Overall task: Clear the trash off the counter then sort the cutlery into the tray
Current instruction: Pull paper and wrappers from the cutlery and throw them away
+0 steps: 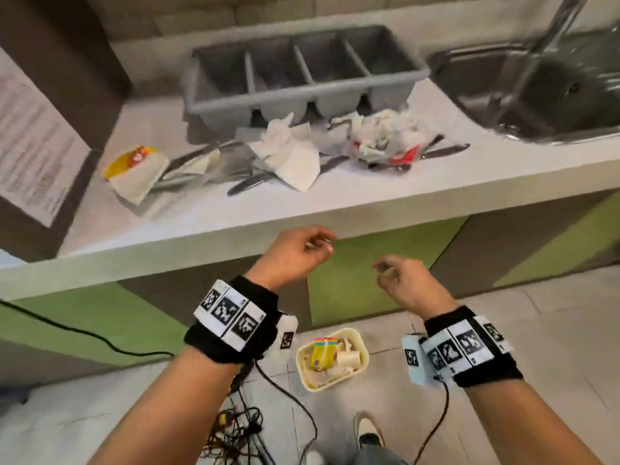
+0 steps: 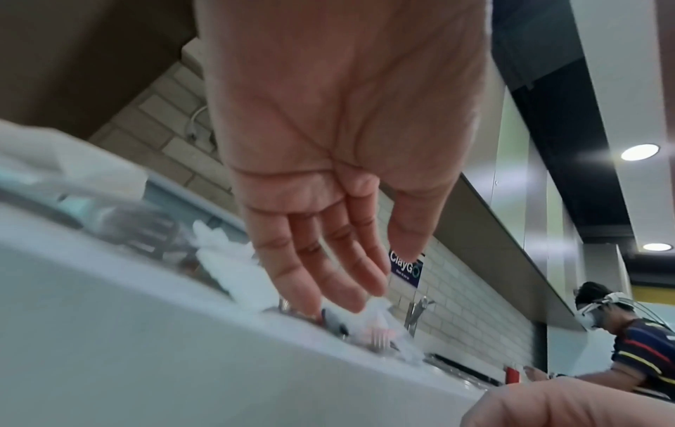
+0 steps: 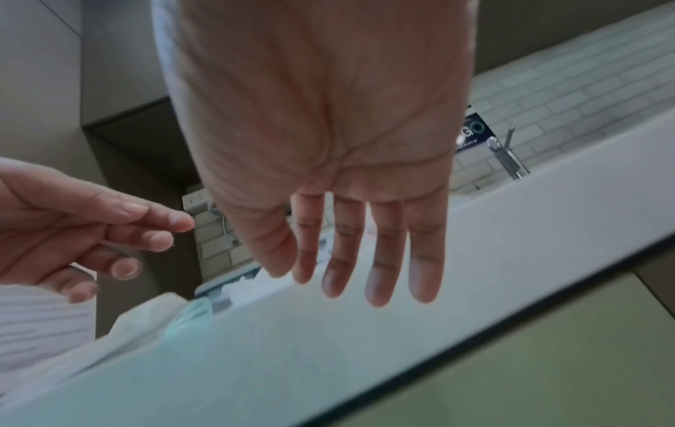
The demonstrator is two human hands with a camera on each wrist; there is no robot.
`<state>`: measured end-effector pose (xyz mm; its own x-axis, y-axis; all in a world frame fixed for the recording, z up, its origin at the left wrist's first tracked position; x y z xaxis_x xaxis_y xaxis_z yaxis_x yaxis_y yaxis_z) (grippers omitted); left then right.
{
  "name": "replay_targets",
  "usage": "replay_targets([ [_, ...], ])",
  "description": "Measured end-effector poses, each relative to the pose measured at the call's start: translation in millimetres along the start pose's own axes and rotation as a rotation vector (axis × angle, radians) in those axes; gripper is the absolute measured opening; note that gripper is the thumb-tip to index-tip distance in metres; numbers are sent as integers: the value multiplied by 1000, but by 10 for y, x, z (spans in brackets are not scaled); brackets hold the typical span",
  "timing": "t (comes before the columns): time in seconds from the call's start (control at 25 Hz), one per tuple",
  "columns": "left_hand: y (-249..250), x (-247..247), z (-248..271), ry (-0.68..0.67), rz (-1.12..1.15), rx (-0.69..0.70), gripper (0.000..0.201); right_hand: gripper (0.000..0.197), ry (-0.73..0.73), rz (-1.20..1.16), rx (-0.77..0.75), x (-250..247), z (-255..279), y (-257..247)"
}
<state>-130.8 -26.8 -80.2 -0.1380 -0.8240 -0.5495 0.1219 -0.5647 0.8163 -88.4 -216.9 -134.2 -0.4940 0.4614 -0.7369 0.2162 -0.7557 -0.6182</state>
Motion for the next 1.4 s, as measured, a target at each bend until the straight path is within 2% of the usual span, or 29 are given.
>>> replay_targets([
  [0.08, 248, -279, 8, 75, 21, 8, 23, 31, 115, 11, -39, -362, 54, -189],
  [0.2, 485, -520, -76, 155, -24, 23, 24, 31, 211, 18, -49, -758, 41, -264],
  [0.32, 685, -637, -299, 228, -106, 26, 28, 35, 308, 38, -32, -1143, -112, -193],
  [0.44, 818, -602, -681, 231, -272, 12, 38, 43, 356, 73, 2, -1501, -415, -37],
  [0.64, 939, -405, -1500, 173, -408, -64, 61, 71, 289, 200, 43, -1906, -981, 132],
  [0.76, 950, -372, -2011, 174, -384, -87, 54, 88, 203, 237, 2, -2042, -1294, 157],
  [0.84, 933, -375, -2298, 156, -395, -100, 51, 96, 70, 314, -48, -1999, -1460, 156],
  [0.96, 900, -308, -2663, -2, -513, -164, 61, 86, -147, 542, -133, -1855, -1655, 155],
  [1.04, 858, -223, -2796, -156, -629, -216, 66, 70, -209, 628, -169, -1786, -1731, 155],
  [1.12, 807, -158, -2858, -245, -682, -258, 66, 52, -210, 624, -185, -1749, -1784, 154],
  [1.2, 785, -128, -2906, -251, -687, -250, 63, 40, -169, 568, -194, -1735, -1818, 162],
  [1.32, 788, -158, -2941, -118, -630, -184, 56, 31, -89, 474, -194, -1729, -1850, 167],
  [1.4, 777, -159, -2954, -42, -566, -199, 54, 28, -45, 409, -188, -1733, -1880, 194],
])
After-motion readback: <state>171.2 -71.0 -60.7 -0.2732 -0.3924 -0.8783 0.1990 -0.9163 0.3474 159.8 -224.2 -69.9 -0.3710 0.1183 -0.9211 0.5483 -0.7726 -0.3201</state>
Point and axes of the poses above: each hand's wrist, its own z-axis away from the middle knuckle, its own x-axis out of the palm, y = z × x, the point moved 4 cm from there along -z, towards the middle knuckle, and after that the axes turned 3 degrees about -y, right-handed, at the moved point
